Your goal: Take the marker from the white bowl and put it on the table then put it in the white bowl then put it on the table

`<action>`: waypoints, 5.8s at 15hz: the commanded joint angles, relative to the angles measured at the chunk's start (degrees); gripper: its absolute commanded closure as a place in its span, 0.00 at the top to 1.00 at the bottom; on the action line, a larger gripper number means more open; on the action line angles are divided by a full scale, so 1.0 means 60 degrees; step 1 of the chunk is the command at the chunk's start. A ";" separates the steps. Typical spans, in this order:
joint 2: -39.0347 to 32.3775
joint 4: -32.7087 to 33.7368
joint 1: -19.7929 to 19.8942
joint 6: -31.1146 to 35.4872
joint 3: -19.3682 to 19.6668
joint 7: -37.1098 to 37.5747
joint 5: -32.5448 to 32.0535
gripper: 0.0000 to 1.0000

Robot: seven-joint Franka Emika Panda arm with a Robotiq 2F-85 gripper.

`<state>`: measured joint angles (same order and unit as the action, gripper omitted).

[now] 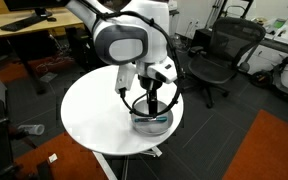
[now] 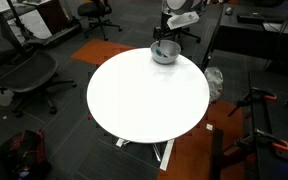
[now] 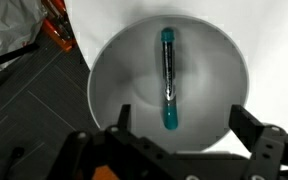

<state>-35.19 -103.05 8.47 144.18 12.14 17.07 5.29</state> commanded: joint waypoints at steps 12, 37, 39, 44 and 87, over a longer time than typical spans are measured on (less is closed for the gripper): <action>-0.1763 0.1702 0.0369 -0.0104 -0.0200 -0.0267 0.0132 1.00; -0.1283 0.1308 0.0392 0.0192 -0.0171 -0.0268 0.0078 0.05; -0.0771 0.0926 0.0344 0.0389 -0.0165 -0.0331 0.0038 0.05; 0.0711 -0.0274 0.0106 0.1077 -0.0184 -0.0756 -0.0202 0.05; 0.0482 -0.2474 -0.2029 0.2573 -0.1249 -0.1471 -0.2112 0.05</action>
<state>-31.01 -119.72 -2.89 160.38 3.96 9.24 -7.85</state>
